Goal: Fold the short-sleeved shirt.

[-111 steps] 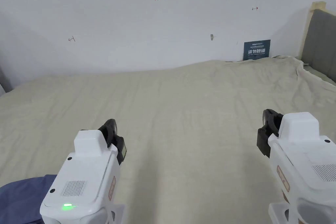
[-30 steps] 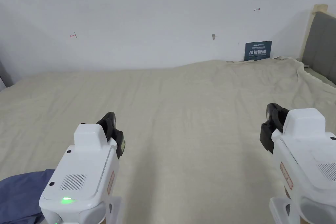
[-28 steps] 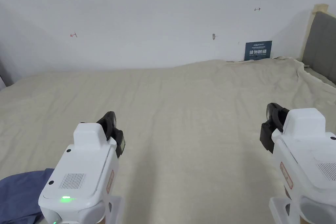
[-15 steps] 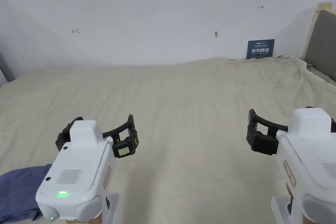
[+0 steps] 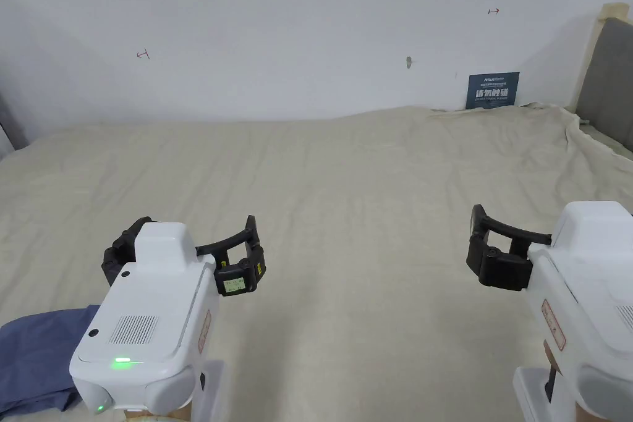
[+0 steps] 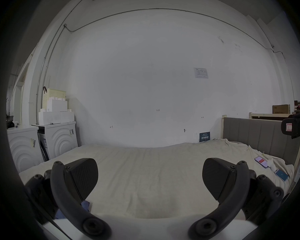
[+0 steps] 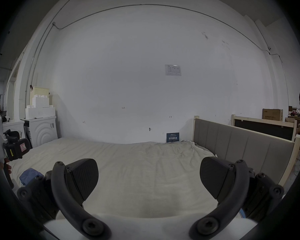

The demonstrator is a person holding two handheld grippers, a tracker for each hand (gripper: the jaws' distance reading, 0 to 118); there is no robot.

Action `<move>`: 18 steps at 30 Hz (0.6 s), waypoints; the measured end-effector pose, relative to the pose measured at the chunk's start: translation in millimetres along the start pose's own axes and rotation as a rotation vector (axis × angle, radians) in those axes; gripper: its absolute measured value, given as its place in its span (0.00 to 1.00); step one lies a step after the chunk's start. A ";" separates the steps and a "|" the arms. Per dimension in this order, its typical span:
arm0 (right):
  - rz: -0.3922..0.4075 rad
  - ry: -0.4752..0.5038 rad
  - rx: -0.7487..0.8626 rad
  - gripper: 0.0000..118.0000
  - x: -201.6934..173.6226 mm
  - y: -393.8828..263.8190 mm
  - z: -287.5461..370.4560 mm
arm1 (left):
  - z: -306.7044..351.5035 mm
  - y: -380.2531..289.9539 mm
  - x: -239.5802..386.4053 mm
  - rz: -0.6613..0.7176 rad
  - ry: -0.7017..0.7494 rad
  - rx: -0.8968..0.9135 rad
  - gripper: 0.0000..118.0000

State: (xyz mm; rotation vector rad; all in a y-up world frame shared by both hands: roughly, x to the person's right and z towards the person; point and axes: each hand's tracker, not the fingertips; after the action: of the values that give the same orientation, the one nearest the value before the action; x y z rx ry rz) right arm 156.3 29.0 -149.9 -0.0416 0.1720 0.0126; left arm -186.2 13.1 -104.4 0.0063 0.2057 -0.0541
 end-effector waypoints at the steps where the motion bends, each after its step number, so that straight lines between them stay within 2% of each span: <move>1: 0.002 0.001 0.001 0.98 -0.1 0.0 -0.1 | 0.0 0.0 0.1 -0.001 -0.001 0.001 1.00; 18: 0.005 0.013 0.005 0.98 -6.2 4.5 3.3 | -0.4 -1.7 -0.7 0.003 0.011 0.011 1.00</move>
State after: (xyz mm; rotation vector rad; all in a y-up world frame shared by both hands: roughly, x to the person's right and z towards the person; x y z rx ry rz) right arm 150.7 33.6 -145.8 -0.0364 0.1847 0.0165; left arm -187.1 11.5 -104.6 0.0175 0.2160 -0.0526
